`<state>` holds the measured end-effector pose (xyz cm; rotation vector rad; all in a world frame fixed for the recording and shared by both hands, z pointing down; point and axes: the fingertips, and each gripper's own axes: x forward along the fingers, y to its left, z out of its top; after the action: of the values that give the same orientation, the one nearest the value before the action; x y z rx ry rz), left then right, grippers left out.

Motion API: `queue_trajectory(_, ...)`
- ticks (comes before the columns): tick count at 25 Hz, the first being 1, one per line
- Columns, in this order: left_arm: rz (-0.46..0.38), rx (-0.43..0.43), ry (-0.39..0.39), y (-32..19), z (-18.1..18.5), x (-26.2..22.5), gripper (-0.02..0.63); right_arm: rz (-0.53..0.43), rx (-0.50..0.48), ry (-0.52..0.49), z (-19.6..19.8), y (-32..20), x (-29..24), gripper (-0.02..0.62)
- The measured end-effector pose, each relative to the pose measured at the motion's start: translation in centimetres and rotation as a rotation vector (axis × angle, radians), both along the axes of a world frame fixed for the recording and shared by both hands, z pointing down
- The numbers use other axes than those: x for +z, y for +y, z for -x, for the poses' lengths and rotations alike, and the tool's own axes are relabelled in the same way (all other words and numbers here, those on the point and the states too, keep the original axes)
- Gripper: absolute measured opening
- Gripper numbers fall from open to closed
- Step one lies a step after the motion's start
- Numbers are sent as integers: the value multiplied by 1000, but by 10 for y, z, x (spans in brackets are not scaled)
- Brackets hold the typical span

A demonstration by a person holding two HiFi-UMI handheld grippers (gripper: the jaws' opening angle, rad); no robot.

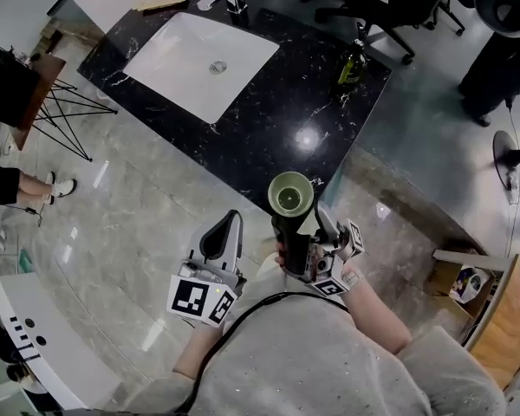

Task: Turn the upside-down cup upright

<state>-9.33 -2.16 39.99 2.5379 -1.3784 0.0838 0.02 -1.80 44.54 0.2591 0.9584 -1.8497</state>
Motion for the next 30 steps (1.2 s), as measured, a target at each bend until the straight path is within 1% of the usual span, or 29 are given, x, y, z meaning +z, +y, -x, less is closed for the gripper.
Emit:
queue_trajectory(2, -3, -3, 1, 0, 2, -2, 9, -15, -5, 16, 0, 3, -2, 359)
queue_trajectory(4, -5, -4, 2, 2, 2, -2, 9, -54, -12, 48, -1, 8, -6, 359)
queue_trajectory(6, -6, -4, 4, 4, 3, -2, 9, -127, -33, 126, -1, 17, -12, 357)
queue_trajectory(7, -7, -4, 6, 4, 2, -2, 9, -188, -47, 188, 1, 23, -18, 357)
queue_trajectory(10, -16, 0, 11, 5, 0, -3, 8, -450, -93, 423, 7, 41, -39, 351)
queue_trajectory(12, -23, 4, 14, 5, -2, -4, 8, -625, -128, 603, 10, 52, -41, 266)
queue_trajectory(14, -29, 9, 18, 6, -5, -5, 9, -765, -135, 762, 9, 57, -43, 169)
queue_trajectory(17, -41, 19, 21, 7, -9, -6, 8, -936, -71, 993, 8, 55, -59, 48)
queue_trajectory(18, -45, 22, 21, 7, -11, -6, 9, -1002, -45, 1081, 9, 55, -64, 31)
queue_trajectory(20, -54, 24, 25, 7, -15, -7, 9, -1153, -8, 1248, 14, 58, -71, 18)
queue_trajectory(22, -64, 29, 30, 7, -19, -7, 8, -1276, 20, 1378, 21, 61, -76, 8)
queue_trajectory(24, -76, 36, 33, 7, -22, -10, 9, -1362, 68, 1462, 27, 61, -81, 8)
queue_trajectory(26, -89, 41, 33, 7, -24, -14, 9, -1421, 133, 1508, 31, 60, -87, 6)
queue_trajectory(28, -100, 44, 32, 6, -25, -18, 9, -1460, 188, 1523, 34, 60, -93, 6)
queue_trajectory(30, -105, 46, 30, 7, -25, -19, 9, -1487, 221, 1524, 35, 61, -98, 6)
